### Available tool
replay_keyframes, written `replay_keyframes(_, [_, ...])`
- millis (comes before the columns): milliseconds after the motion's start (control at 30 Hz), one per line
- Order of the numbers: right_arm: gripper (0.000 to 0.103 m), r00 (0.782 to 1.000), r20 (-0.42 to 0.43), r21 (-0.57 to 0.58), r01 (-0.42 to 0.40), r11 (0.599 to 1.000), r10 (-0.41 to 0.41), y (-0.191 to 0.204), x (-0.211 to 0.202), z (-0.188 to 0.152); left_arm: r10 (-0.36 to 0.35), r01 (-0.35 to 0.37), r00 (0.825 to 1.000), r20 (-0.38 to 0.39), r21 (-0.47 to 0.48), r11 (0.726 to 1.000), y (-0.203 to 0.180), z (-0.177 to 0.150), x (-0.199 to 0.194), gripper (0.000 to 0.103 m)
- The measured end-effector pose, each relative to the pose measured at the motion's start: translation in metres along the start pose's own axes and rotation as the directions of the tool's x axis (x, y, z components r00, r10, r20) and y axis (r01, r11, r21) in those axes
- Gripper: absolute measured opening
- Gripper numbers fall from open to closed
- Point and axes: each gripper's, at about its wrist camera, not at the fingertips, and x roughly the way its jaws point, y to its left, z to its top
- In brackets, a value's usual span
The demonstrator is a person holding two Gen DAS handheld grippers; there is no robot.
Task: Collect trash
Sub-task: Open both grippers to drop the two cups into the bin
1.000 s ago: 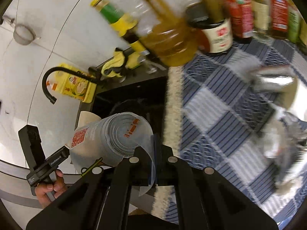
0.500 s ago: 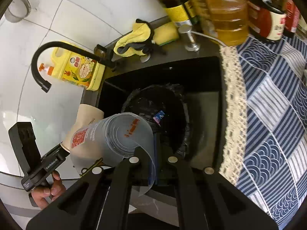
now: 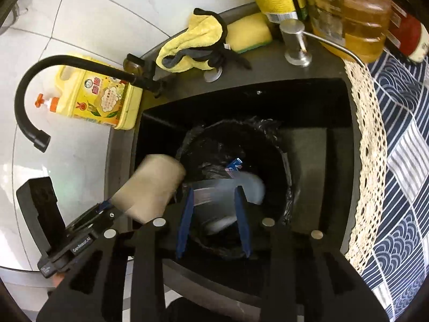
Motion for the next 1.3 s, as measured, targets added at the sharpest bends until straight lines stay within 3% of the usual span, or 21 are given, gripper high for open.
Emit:
replay_keyframes(300, [0.033,1.000,0.016,0.014,0.004,1.000,-0.004,-0.005,-0.007,0.002,0.006,-0.006,1.000,-0.023,0.011,1.000,-0.001,0.003,0.006,0.032])
replay_keyframes(667, [0.037,0.997,0.078,0.011,-0.006,1.000,0.005,-0.015,-0.045,-0.032,0.035,-0.037,0.998,0.042,0.029,0.999,-0.021,-0.025,-0.023,0.032])
replay_keyframes(1200, [0.038,0.997,0.069,0.031,0.028,0.999,-0.030,-0.046,-0.081,-0.074,0.039,-0.040,0.999,0.017,0.046,0.998,-0.053,-0.051,-0.016,0.032])
replay_keyframes(1300, [0.041,0.996,0.079,0.044,0.036,0.998,-0.039,-0.059,-0.094,-0.077,0.043,-0.044,0.999,0.024,0.041,0.998,-0.062,-0.055,-0.014,0.040])
